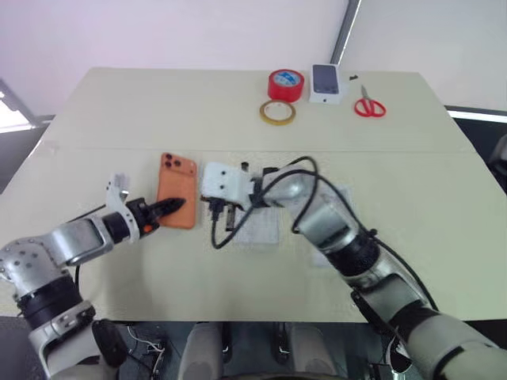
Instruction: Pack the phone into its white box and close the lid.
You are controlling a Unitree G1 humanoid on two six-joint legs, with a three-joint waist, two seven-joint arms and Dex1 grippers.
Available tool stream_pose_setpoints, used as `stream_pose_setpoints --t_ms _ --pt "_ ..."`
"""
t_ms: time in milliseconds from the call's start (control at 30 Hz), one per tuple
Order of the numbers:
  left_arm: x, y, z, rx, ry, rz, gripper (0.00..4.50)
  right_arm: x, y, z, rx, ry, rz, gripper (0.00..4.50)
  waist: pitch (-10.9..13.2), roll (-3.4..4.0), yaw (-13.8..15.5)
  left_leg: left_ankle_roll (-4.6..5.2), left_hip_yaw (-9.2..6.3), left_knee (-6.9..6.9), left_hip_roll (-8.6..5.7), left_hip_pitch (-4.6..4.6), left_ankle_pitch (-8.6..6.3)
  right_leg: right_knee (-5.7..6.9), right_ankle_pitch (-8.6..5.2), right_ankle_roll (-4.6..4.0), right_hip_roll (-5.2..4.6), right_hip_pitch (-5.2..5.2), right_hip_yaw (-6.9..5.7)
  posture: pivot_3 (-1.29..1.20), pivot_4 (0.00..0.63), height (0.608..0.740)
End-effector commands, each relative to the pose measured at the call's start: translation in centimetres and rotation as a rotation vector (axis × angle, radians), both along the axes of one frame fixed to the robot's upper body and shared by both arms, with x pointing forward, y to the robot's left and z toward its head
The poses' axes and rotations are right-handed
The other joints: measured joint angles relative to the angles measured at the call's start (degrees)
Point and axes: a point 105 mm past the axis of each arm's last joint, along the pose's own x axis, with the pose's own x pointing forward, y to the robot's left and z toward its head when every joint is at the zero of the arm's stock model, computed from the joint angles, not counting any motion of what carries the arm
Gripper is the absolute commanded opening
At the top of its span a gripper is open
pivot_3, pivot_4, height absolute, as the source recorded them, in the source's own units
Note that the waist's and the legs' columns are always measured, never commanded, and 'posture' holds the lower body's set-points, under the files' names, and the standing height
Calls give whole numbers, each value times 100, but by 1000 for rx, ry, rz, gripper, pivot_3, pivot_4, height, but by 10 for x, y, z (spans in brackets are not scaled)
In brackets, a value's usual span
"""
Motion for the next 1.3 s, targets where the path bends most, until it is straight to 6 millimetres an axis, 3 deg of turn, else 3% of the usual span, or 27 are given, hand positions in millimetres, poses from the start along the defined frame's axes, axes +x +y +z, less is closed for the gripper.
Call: stream_pose_setpoints --t_ms 33,233,400,533,933,1300 --pt "10 -26 26 -45 -76 -43 21 1 -29 13 3 -38 -18 0 0 0 -14 1 0 -1 -4 1 -1 -12 1 0 -2 8 0 0 150 740" --pt "14 -85 22 -94 1 -134 21 18 -83 5 -58 -24 -181 0 3 -5 -4 29 3 -10 -11 0 3 -29 2 4 -2 12 0 0 150 740" --pt "8 -109 4 -125 116 -146 21 25 -110 1 -84 -16 -285 0 6 -7 -15 35 4 -5 -6 3 6 -26 0 5 9 16 -1 0 150 740" --pt "2 -117 -5 -131 168 -157 21 26 -123 -1 -100 -15 -330 0 7 -9 0 35 1 8 -1 8 7 -25 0 5 24 27 -6 0 150 740" --pt "-6 -133 -25 -62 222 -211 21 23 -142 -4 -135 3 -361 0 10 -13 31 43 -12 41 -3 8 8 -31 -2 5 44 52 -11 0 150 740" --pt "-3 -141 -26 -53 211 -229 21 -2 -140 -11 -76 97 -248 0 11 -13 129 44 -16 43 0 9 8 -32 -3 5 48 53 -11 0 150 740"
